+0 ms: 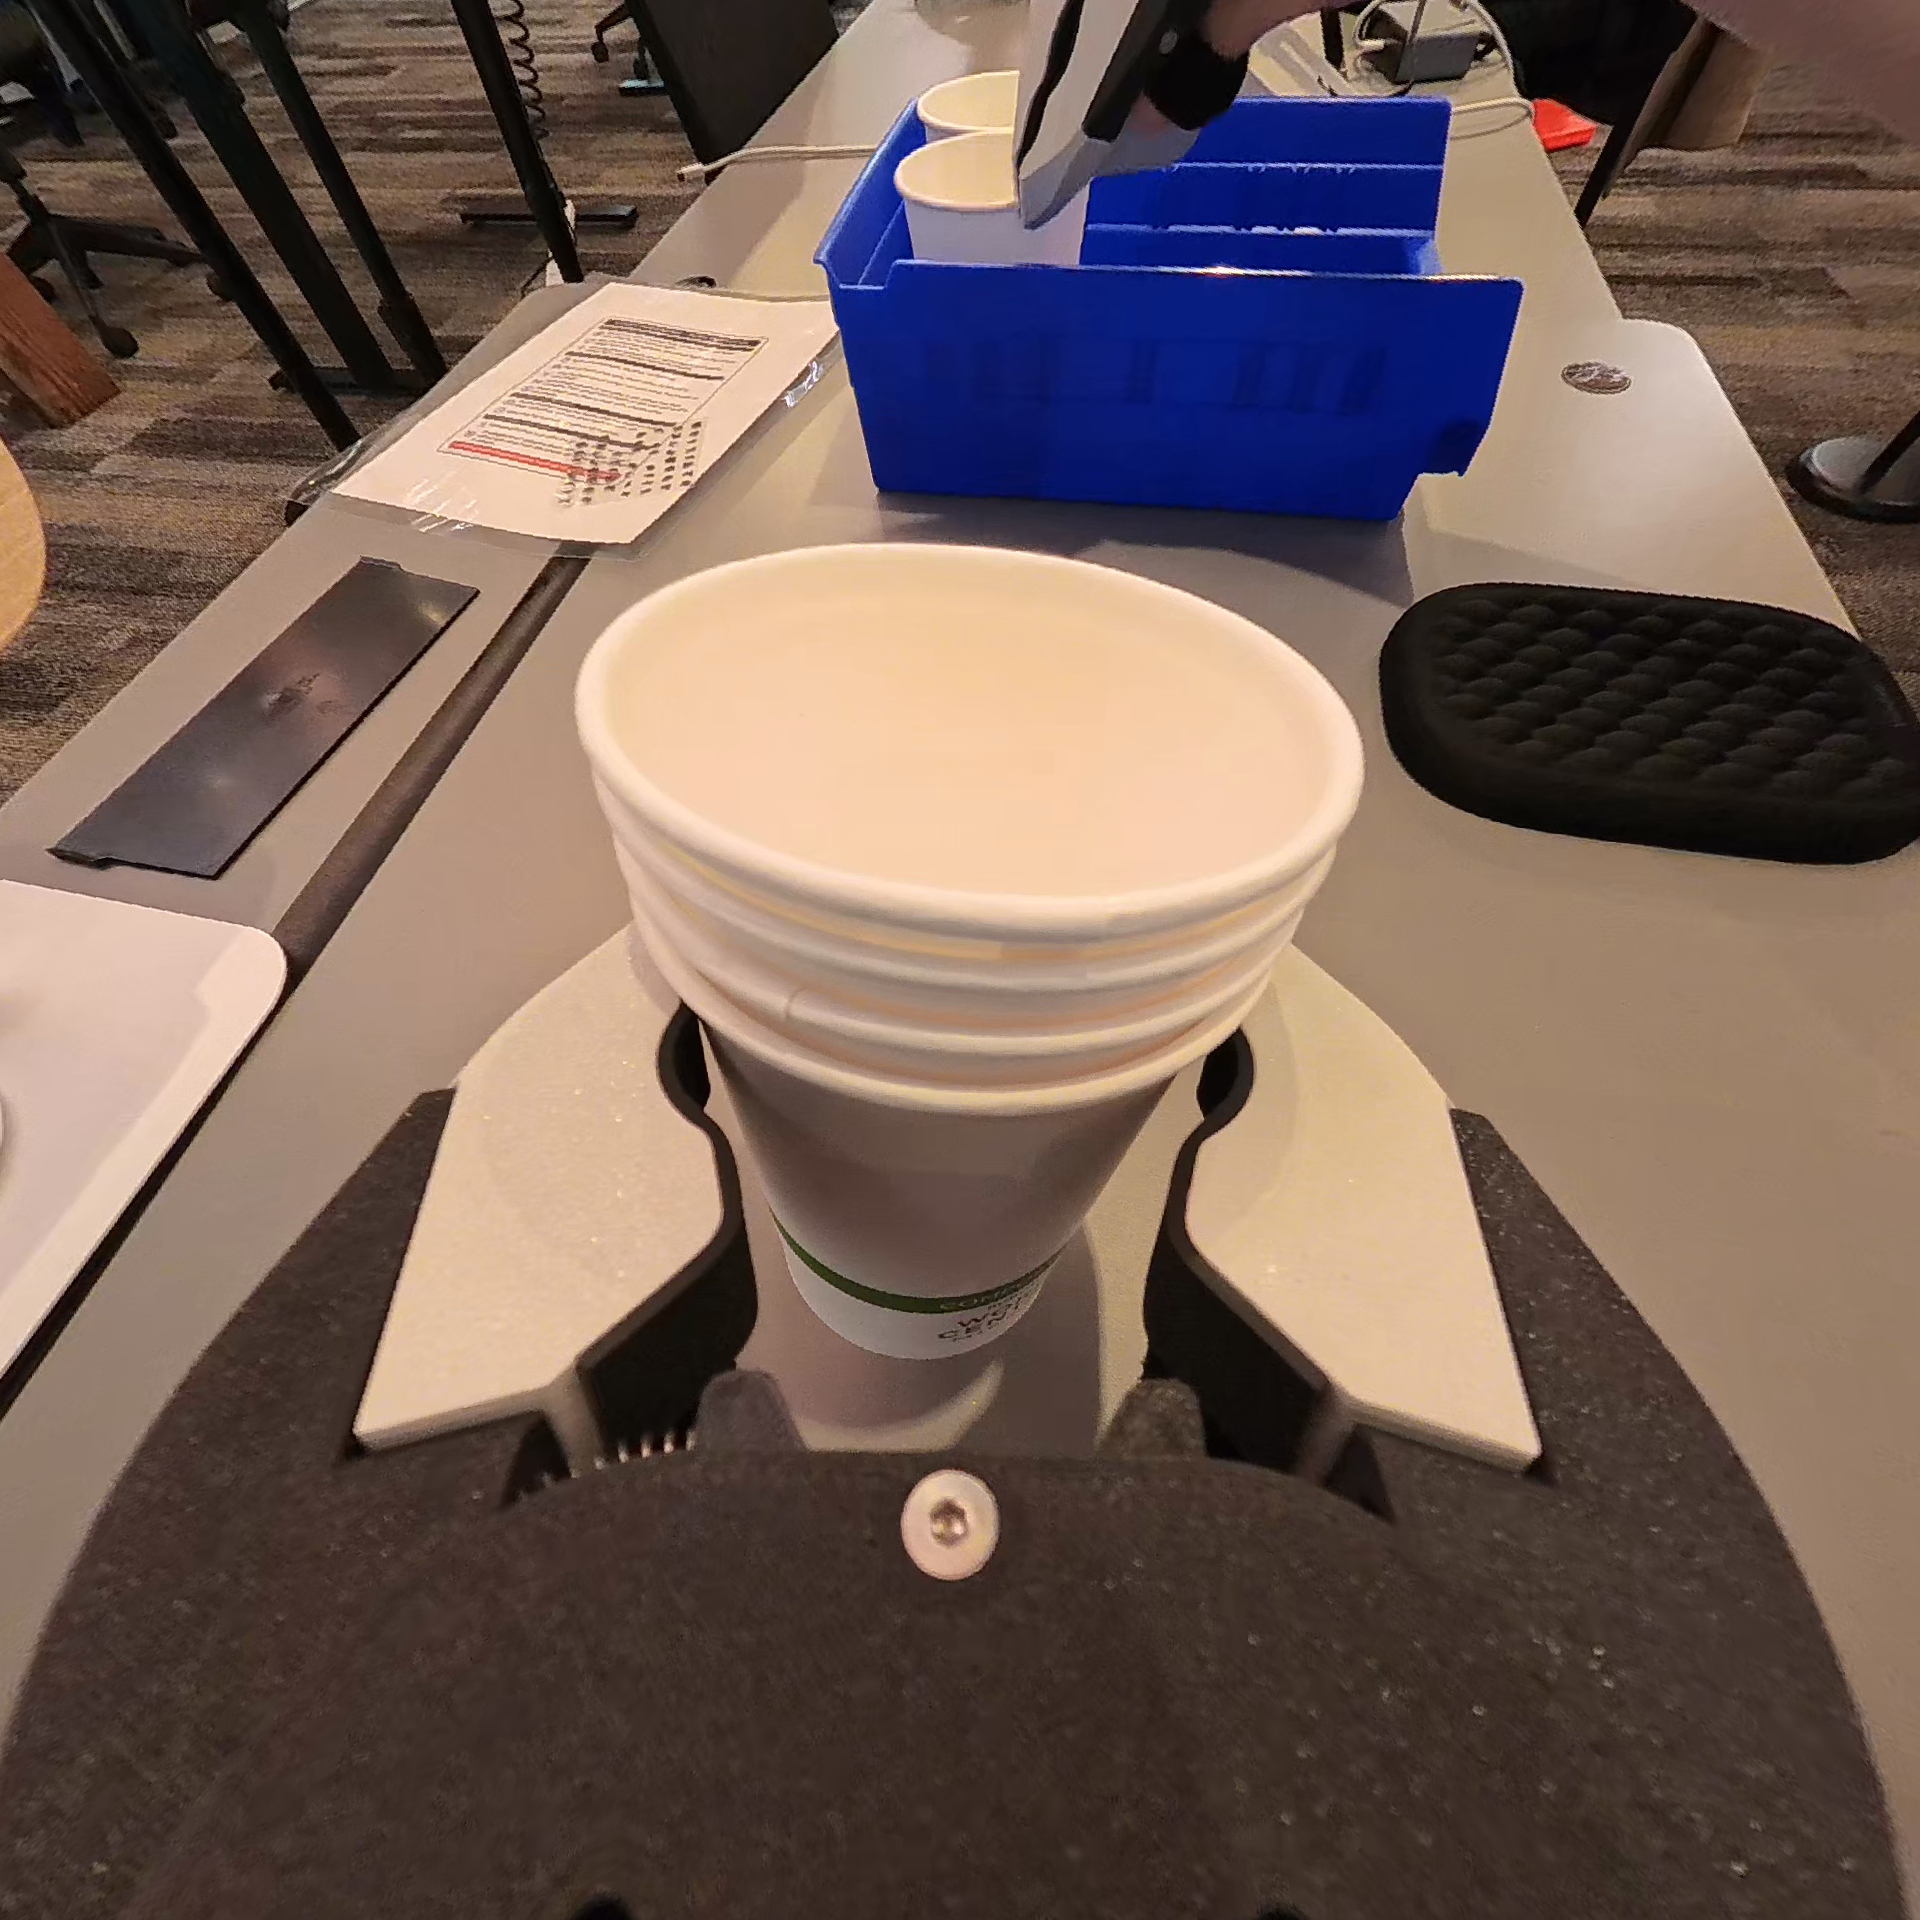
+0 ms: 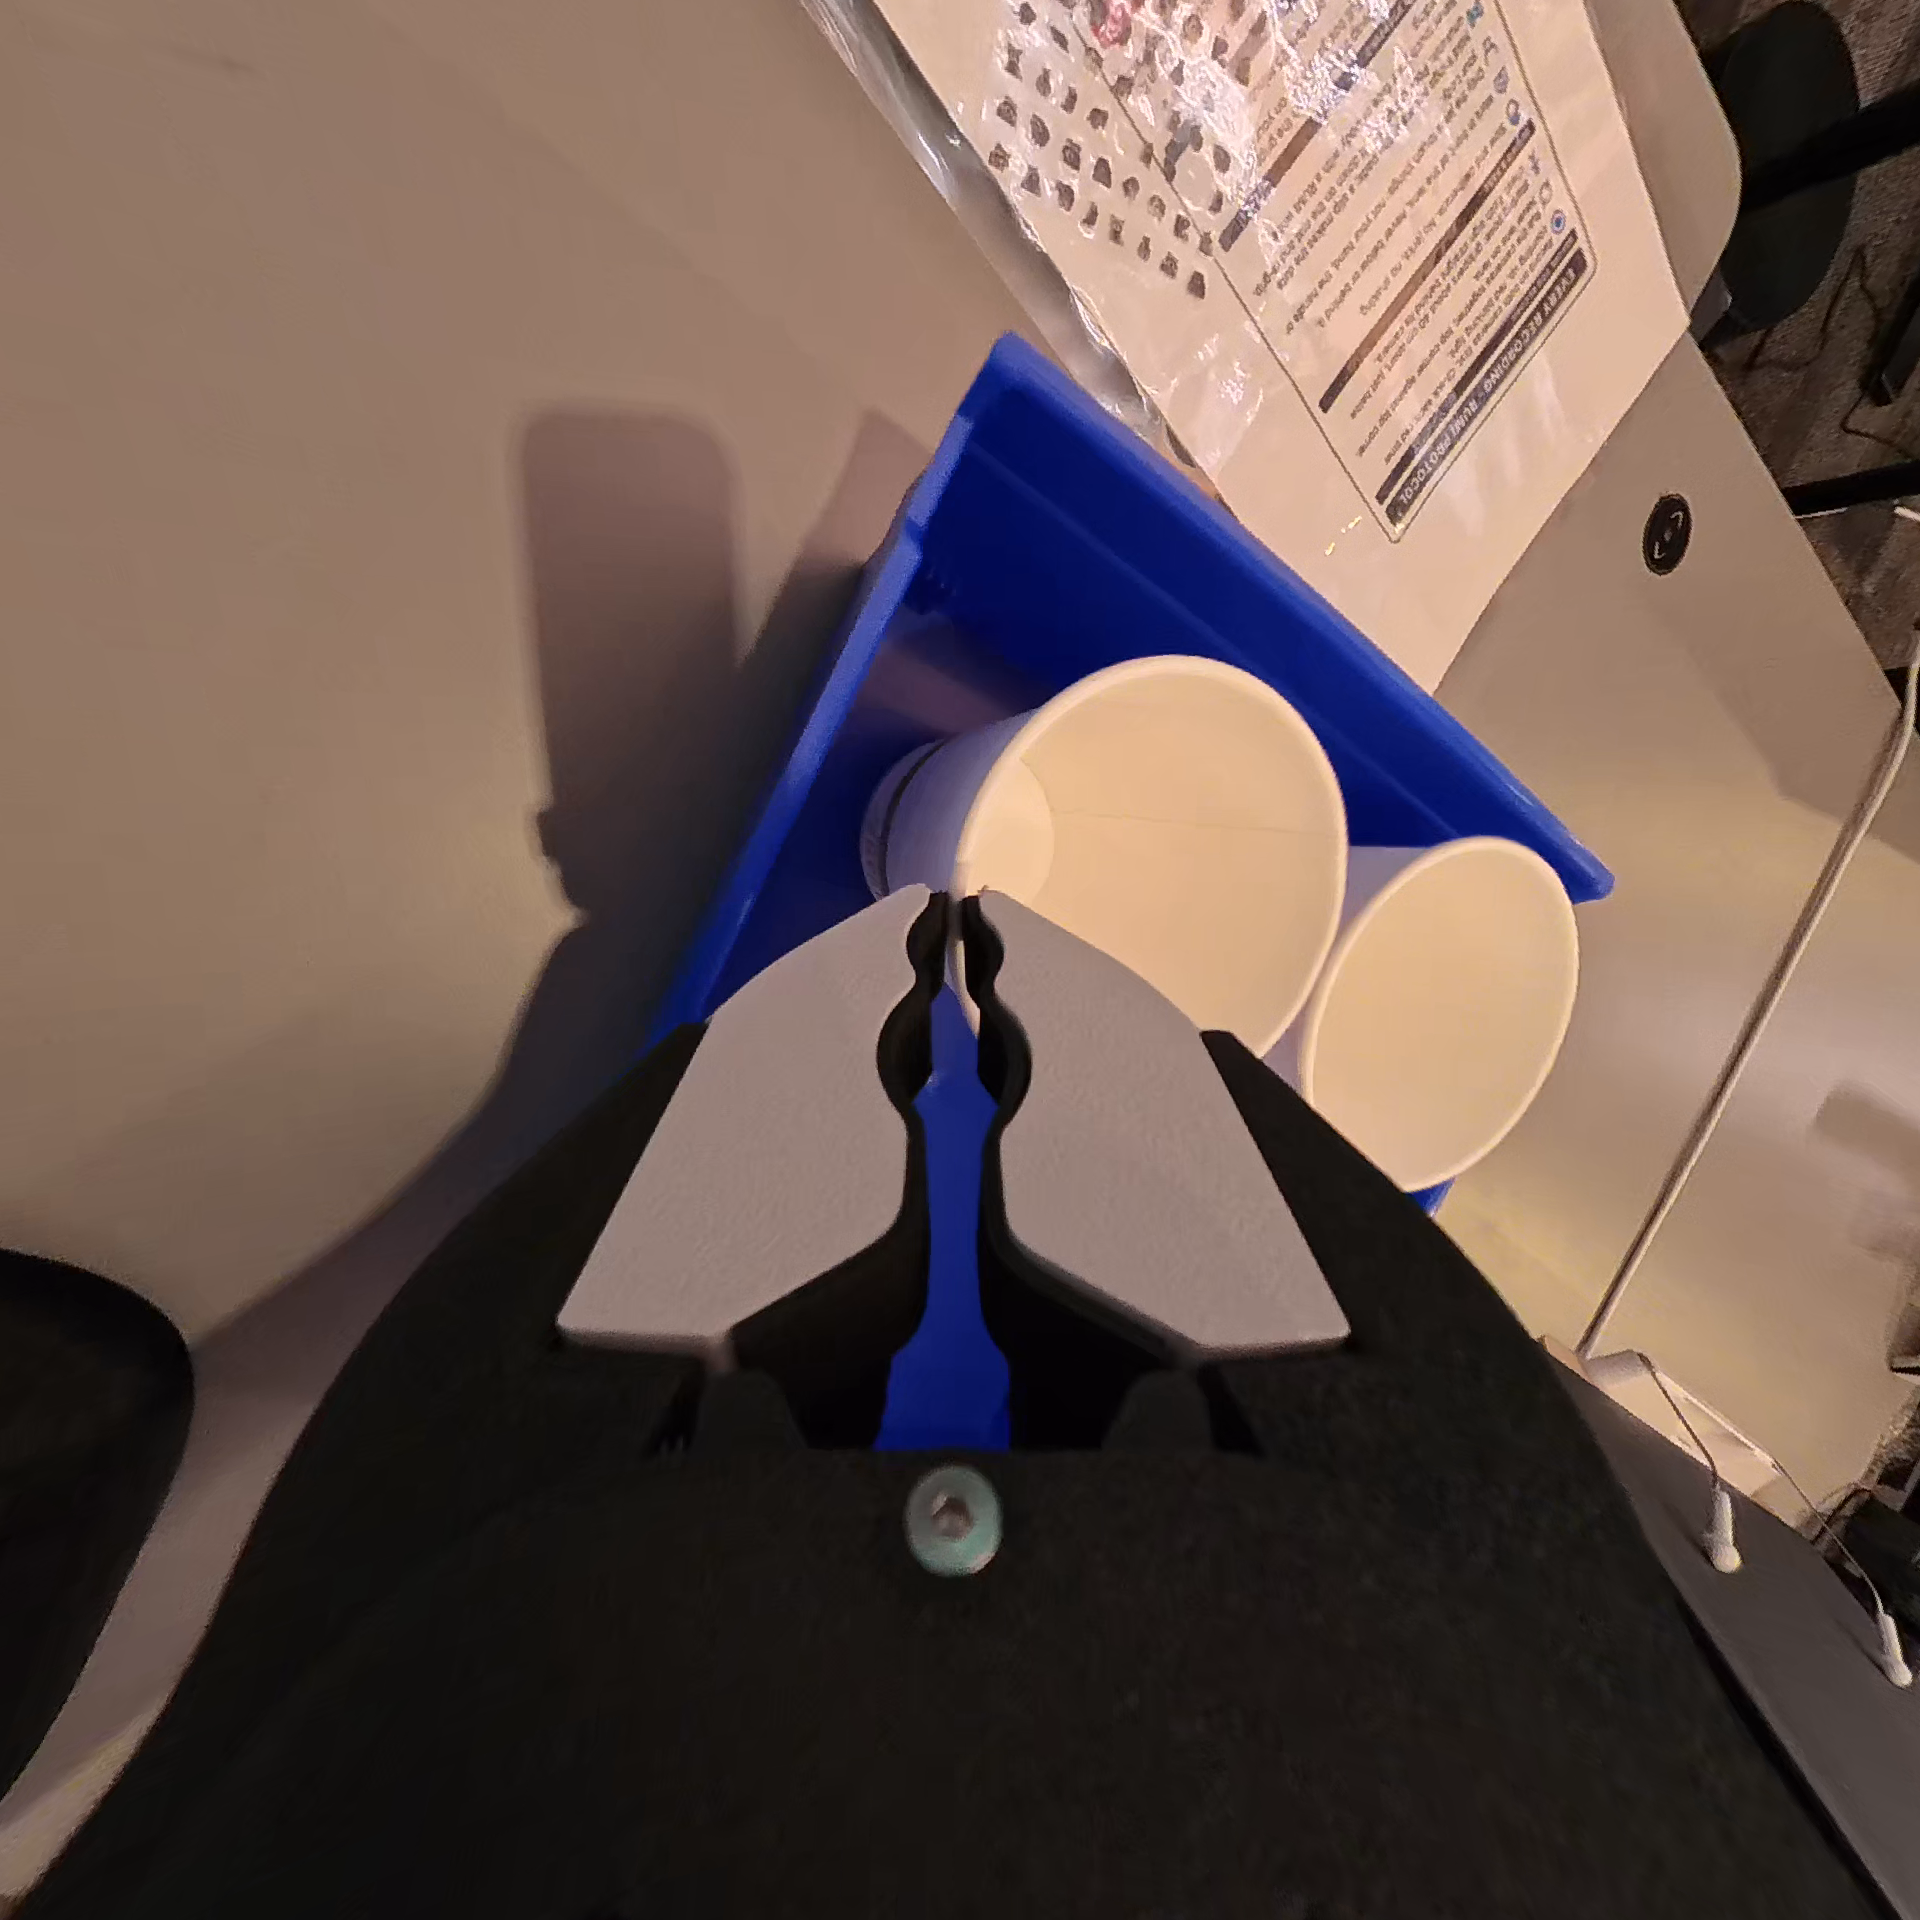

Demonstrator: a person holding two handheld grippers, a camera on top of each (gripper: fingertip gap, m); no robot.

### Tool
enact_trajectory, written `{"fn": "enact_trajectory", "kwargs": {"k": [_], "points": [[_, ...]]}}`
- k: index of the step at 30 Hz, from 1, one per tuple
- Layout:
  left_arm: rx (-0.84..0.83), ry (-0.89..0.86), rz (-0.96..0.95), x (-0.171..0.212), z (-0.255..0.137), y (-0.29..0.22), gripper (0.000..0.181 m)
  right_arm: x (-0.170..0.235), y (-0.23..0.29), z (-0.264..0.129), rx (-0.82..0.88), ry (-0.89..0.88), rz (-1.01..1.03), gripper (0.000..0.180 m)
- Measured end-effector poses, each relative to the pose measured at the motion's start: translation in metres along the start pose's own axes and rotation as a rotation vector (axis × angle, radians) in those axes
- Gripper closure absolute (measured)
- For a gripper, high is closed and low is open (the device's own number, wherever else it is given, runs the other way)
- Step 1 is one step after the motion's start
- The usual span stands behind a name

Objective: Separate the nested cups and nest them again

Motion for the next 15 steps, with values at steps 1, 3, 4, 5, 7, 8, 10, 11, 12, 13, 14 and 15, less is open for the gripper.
{"fn": "enact_trajectory", "kwargs": {"k": [1,3,4,5,7,8,10,11,12,13,14,15], "points": [[0.001,0.001,-0.001,0.0001,0.0001,0.0,0.087,-0.0012,0.0002,0.0003,0.0,0.001,-0.004,0.177],[0.001,0.003,0.001,0.0002,0.0003,-0.0001,0.087,-0.0034,0.0003,0.0005,0.0,0.005,-0.016,0.177],[0.001,0.005,0.002,0.0002,0.0005,-0.0003,0.087,-0.0042,0.0003,0.0007,0.003,0.006,-0.021,0.177],[0.001,0.005,0.002,0.0002,0.0006,-0.0004,0.087,-0.0051,0.0003,0.0009,-0.001,0.005,-0.023,0.177],[0.003,0.008,0.002,0.0004,0.001,-0.0007,0.087,-0.0062,-0.0004,0.0004,-0.007,0.002,-0.018,0.177],[0.003,0.01,0.004,0.0005,0.0012,-0.0009,0.087,-0.0066,-0.0008,-0.0001,-0.007,-0.001,-0.016,0.177],[0.003,0.012,0.007,0.0006,0.0013,-0.0012,0.087,-0.0068,-0.0018,-0.0003,-0.012,-0.008,-0.005,0.177],[0.004,0.012,0.006,0.0006,0.0015,-0.0012,0.087,-0.0069,-0.0019,0.0,-0.023,-0.012,0.001,0.177],[0.004,0.013,0.006,0.0007,0.0017,-0.0013,0.087,-0.007,-0.0022,0.0003,-0.027,-0.015,0.006,0.177],[0.005,0.015,0.006,0.0008,0.0018,-0.0012,0.087,-0.007,-0.0028,0.0004,-0.024,-0.02,0.01,0.177],[0.003,0.016,0.007,0.001,0.002,-0.0011,0.087,-0.007,-0.0029,0.0008,-0.026,-0.027,0.013,0.177],[0.002,0.018,0.007,0.0012,0.0022,-0.0009,0.087,-0.0069,-0.0025,0.0015,-0.034,-0.031,0.02,0.177]]}}
Point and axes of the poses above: each gripper's, where its closed fingertips meet, z out along the fingers, x out of its underside, y = z × x across the jaws, the point moved 10 cm from there along -z, back along the fingers, and after that the axes turned 13 degrees about -z, right-handed, at the moved point
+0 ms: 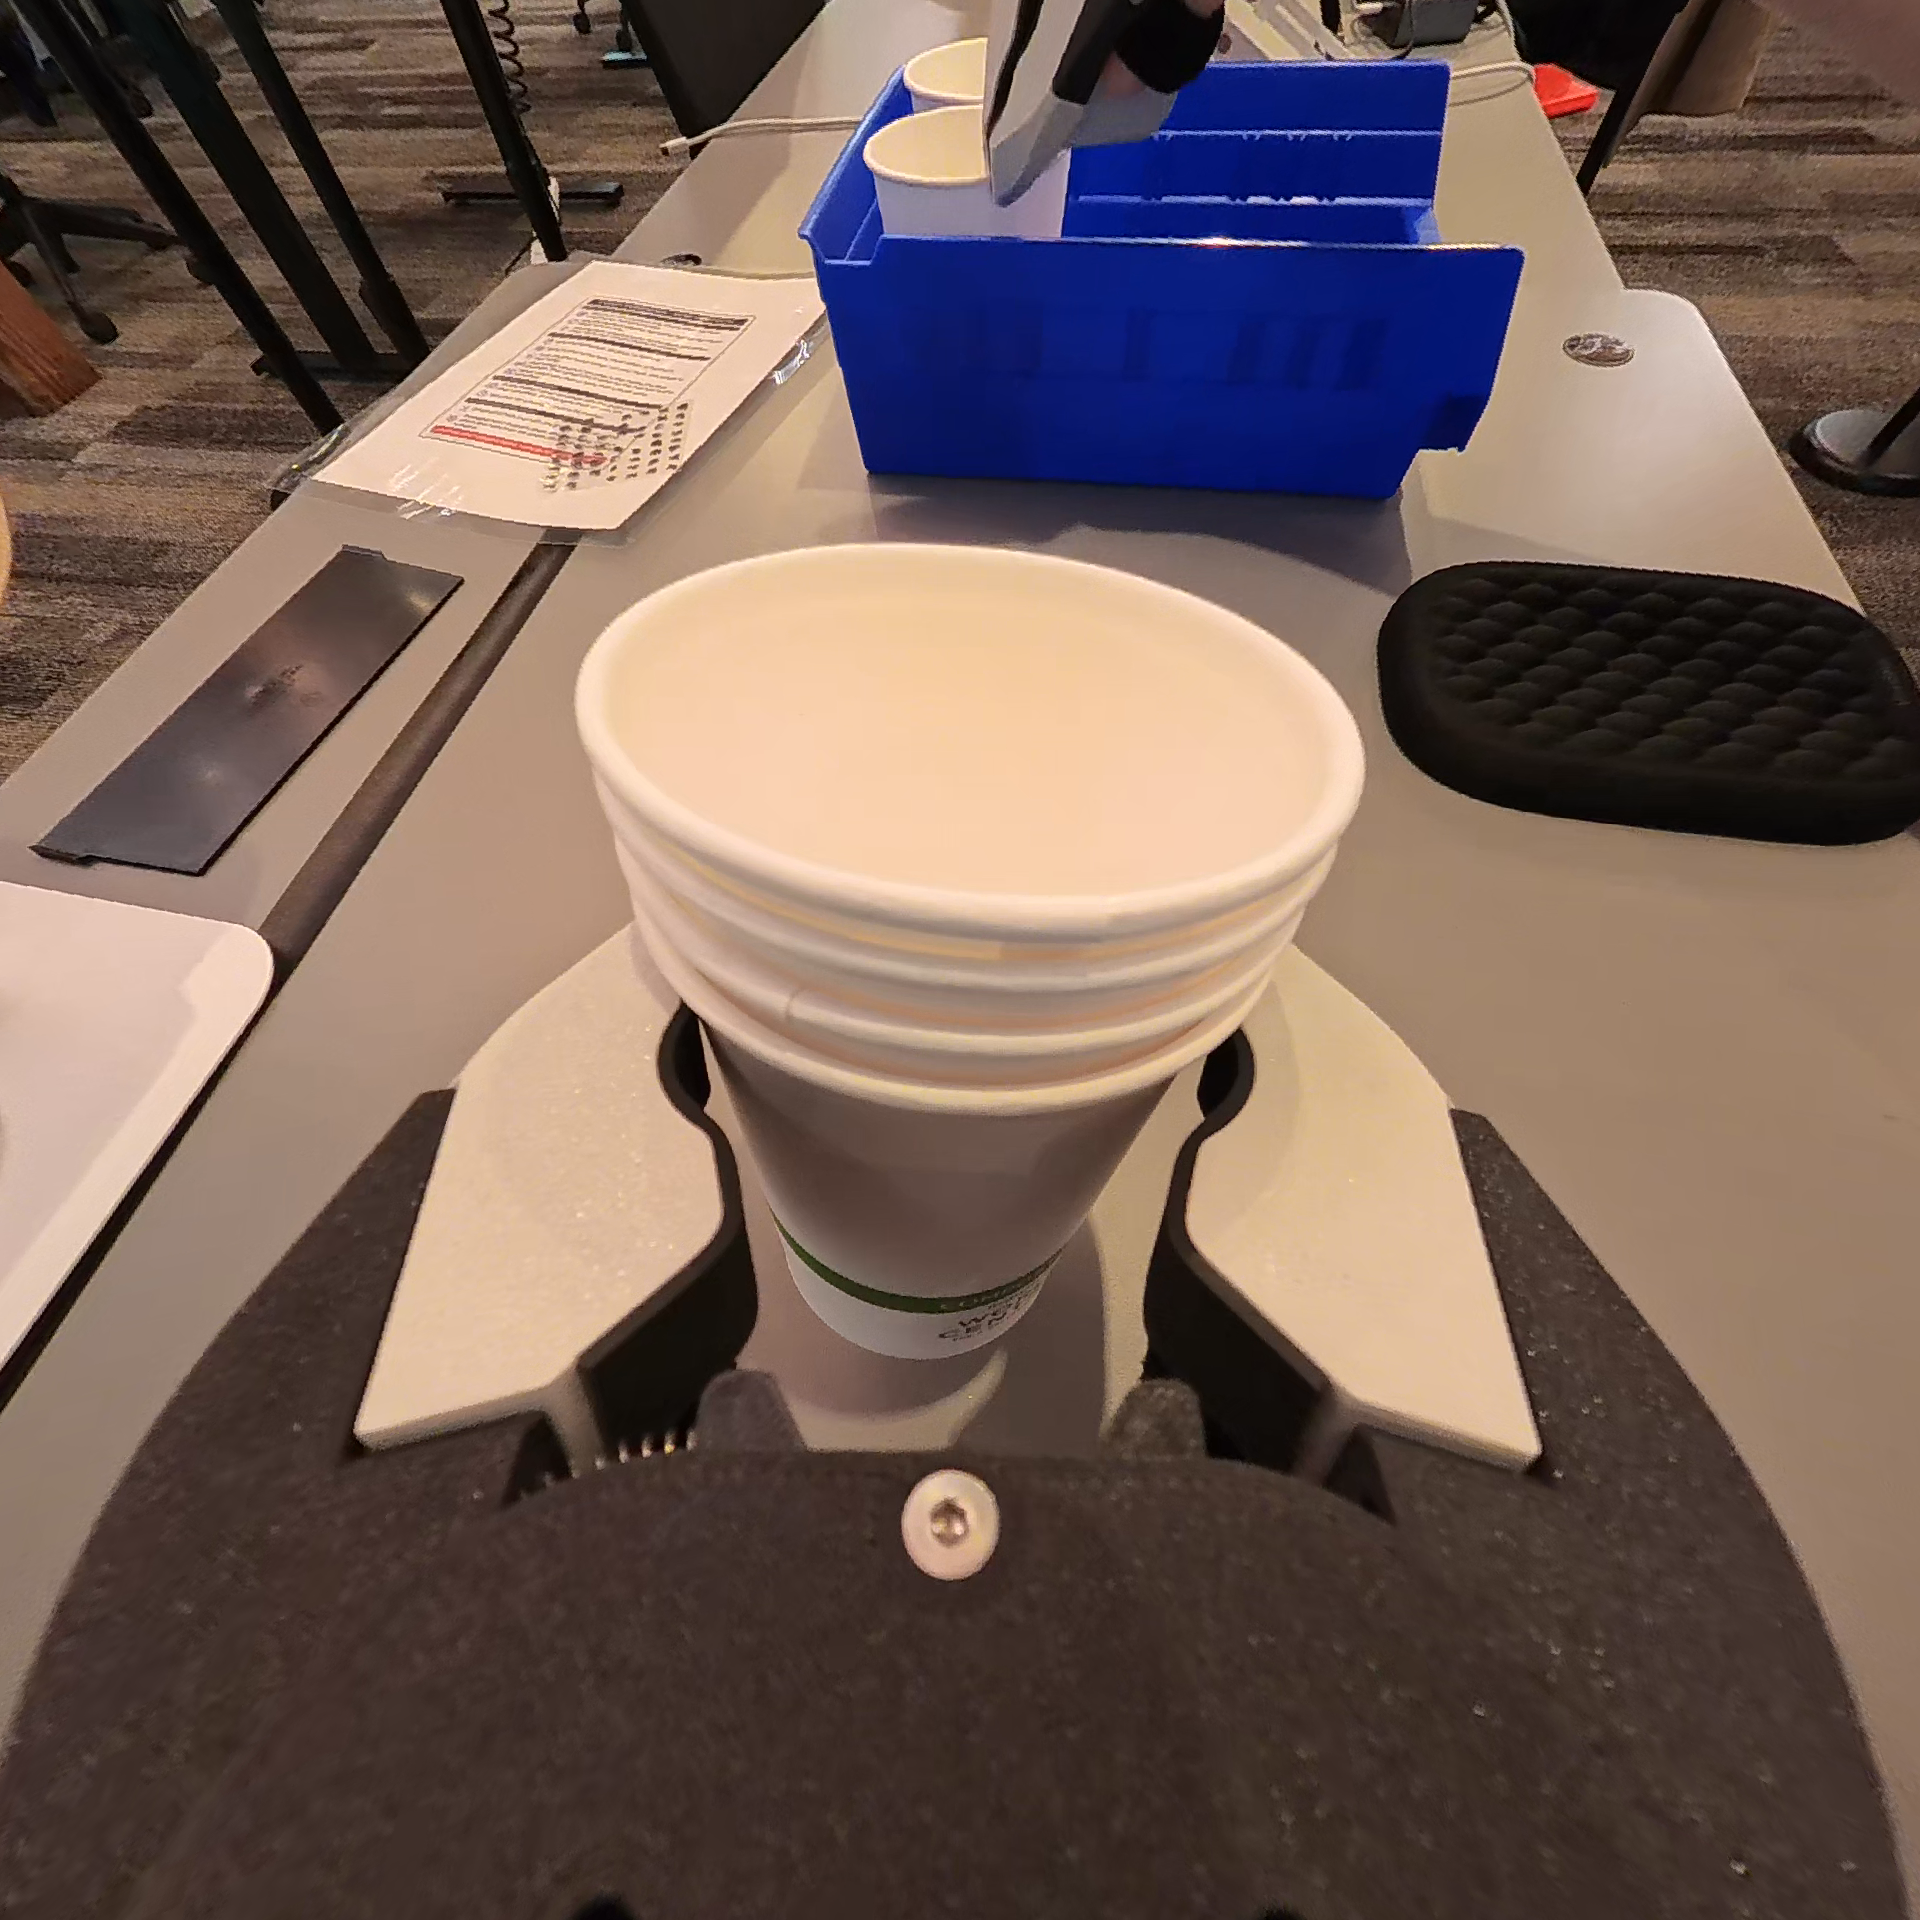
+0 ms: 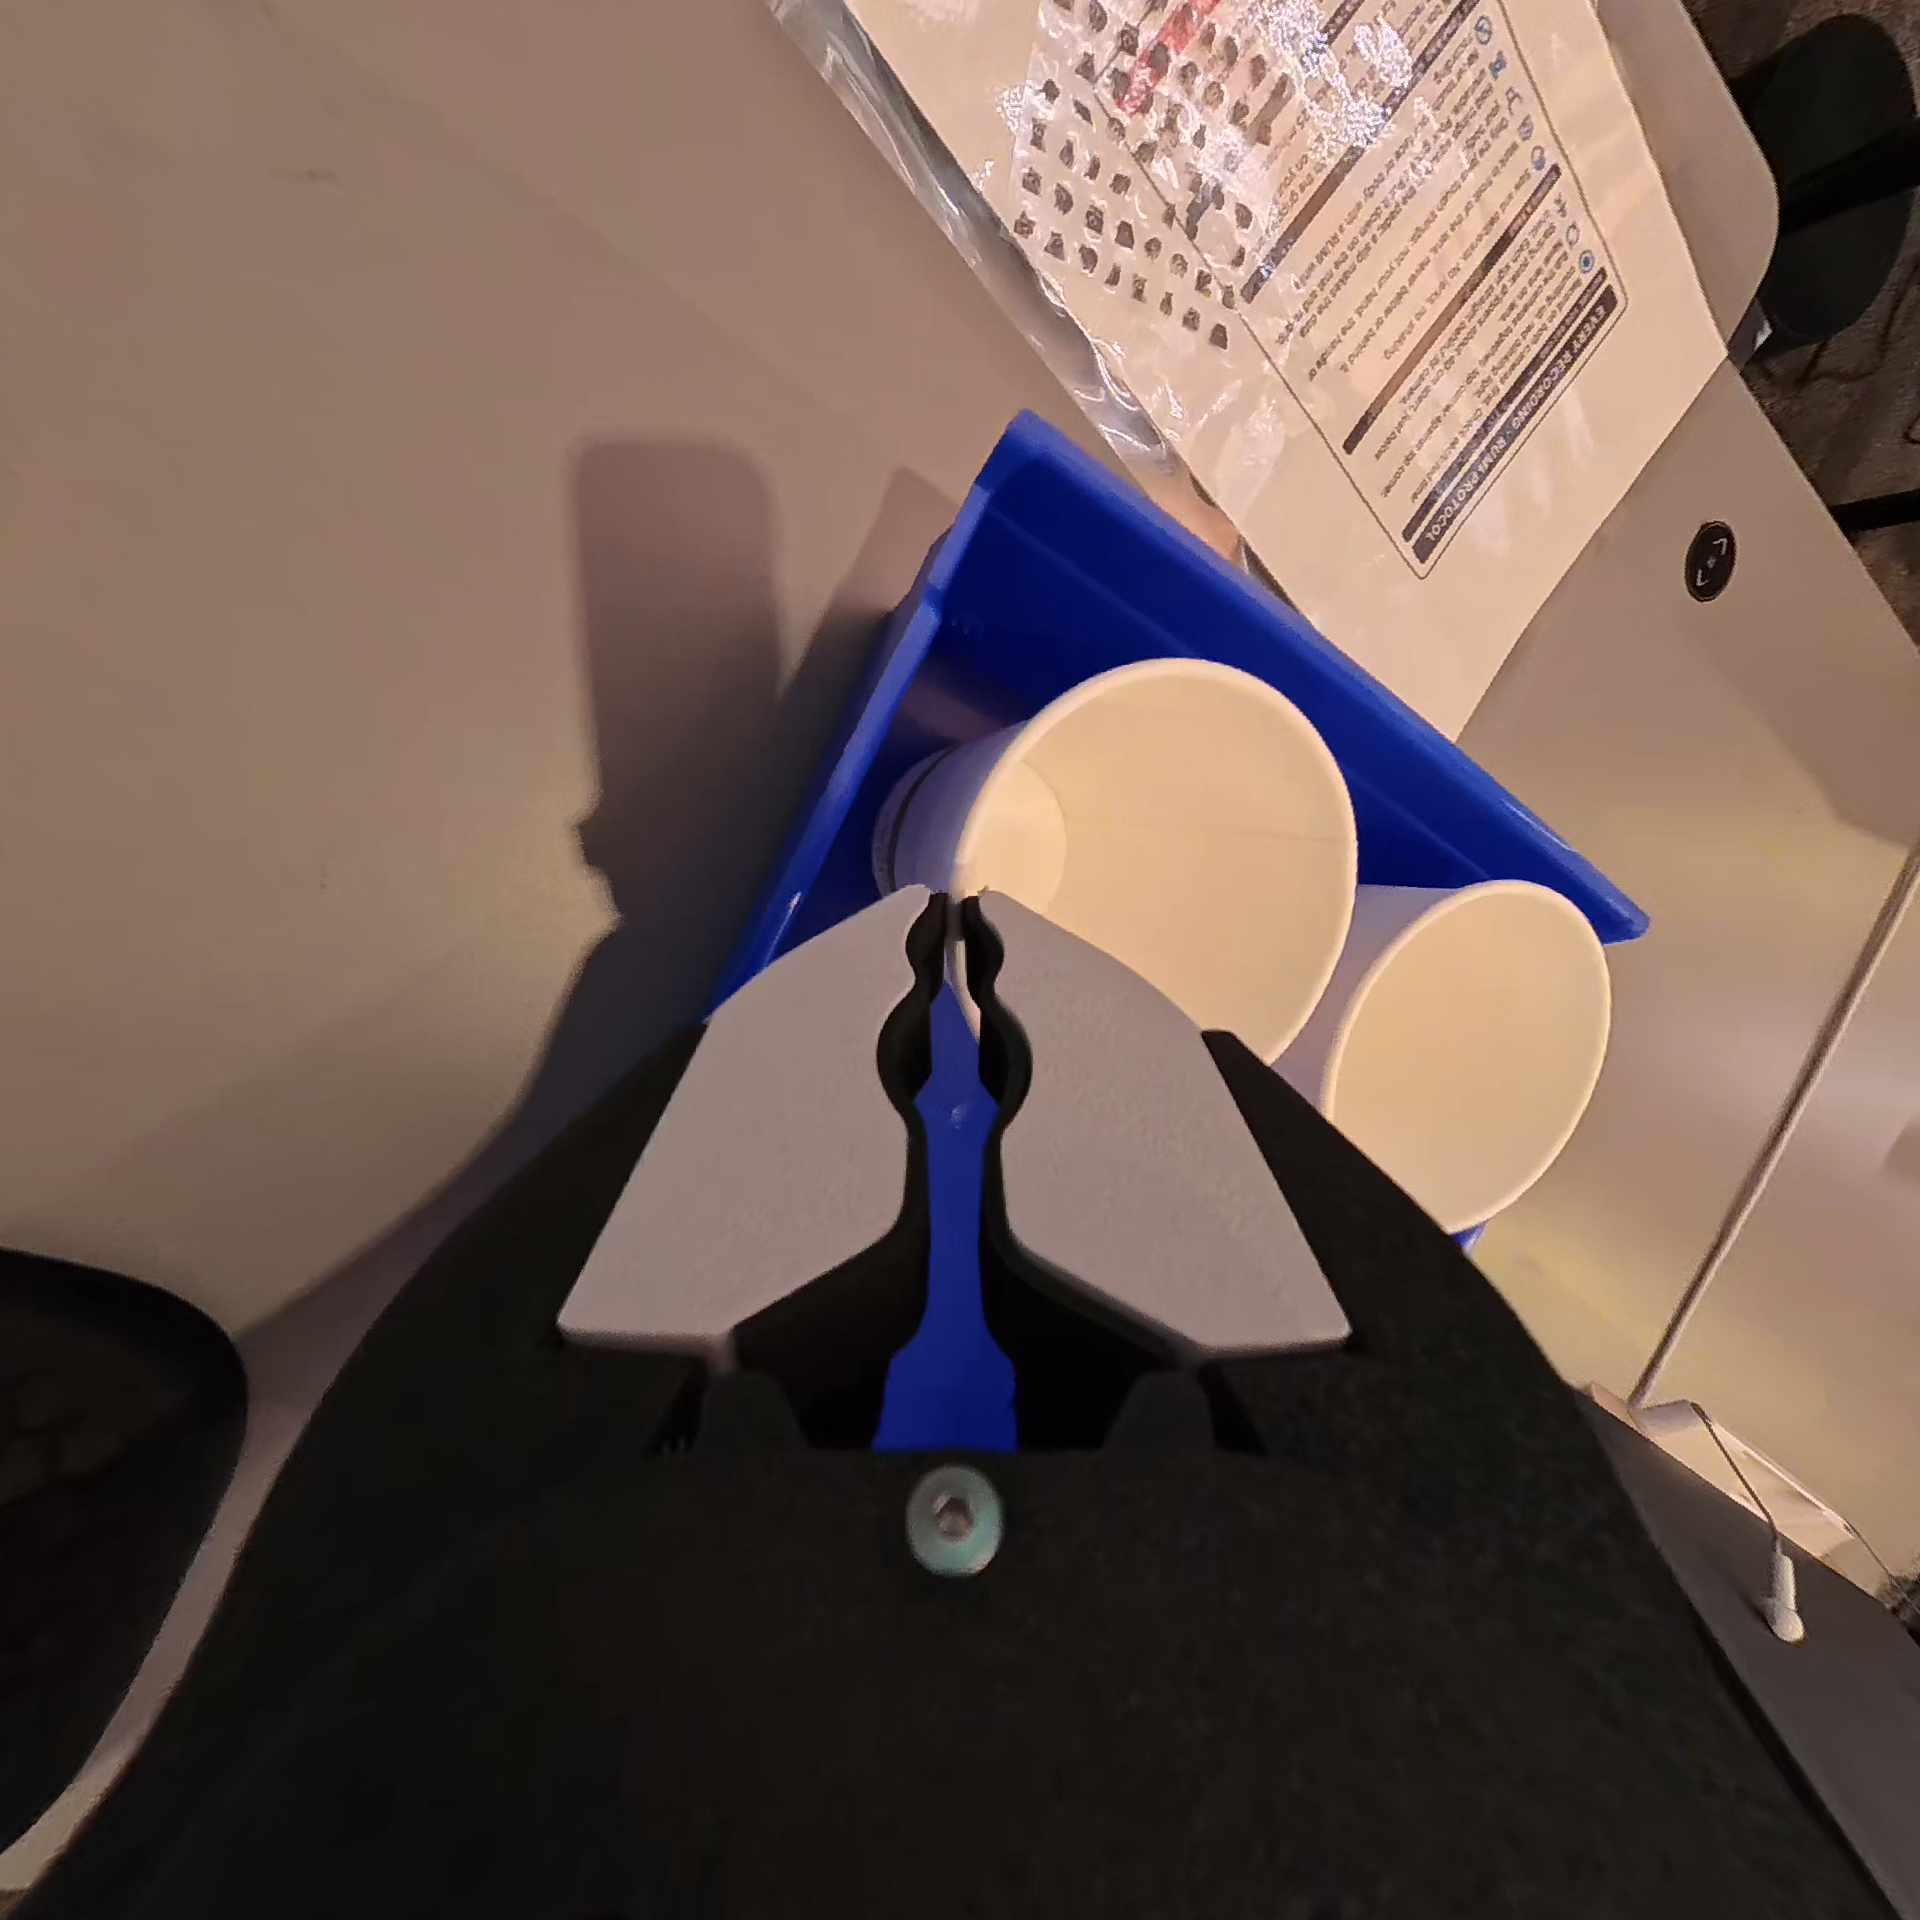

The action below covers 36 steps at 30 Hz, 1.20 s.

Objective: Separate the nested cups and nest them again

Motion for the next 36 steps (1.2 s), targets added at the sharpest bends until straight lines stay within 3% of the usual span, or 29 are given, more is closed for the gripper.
{"fn": "enact_trajectory", "kwargs": {"k": [3,5,11,18,25,36], "points": [[0.002,0.0,-0.004,0.0,0.0,0.001,0.087,0.001,0.0,-0.001,0.025,-0.015,-0.004,0.159],[0.003,-0.006,-0.006,-0.001,-0.001,0.001,0.087,0.0,-0.002,-0.011,0.039,-0.048,-0.003,0.158],[0.012,-0.028,-0.018,-0.003,-0.003,0.001,0.087,-0.036,0.002,-0.1,0.158,-0.267,-0.071,0.157],[0.015,-0.03,-0.023,-0.004,-0.005,-0.001,0.087,-0.138,0.137,-0.182,-0.271,-0.708,-0.568,0.17],[0.023,-0.053,-0.027,-0.008,-0.01,-0.003,0.087,-0.182,0.225,-0.159,-0.341,-0.572,-0.815,0.171],[0.033,-0.077,-0.023,-0.013,-0.015,-0.005,0.087,-0.194,0.232,-0.141,-0.353,-0.521,-0.809,0.177]]}}
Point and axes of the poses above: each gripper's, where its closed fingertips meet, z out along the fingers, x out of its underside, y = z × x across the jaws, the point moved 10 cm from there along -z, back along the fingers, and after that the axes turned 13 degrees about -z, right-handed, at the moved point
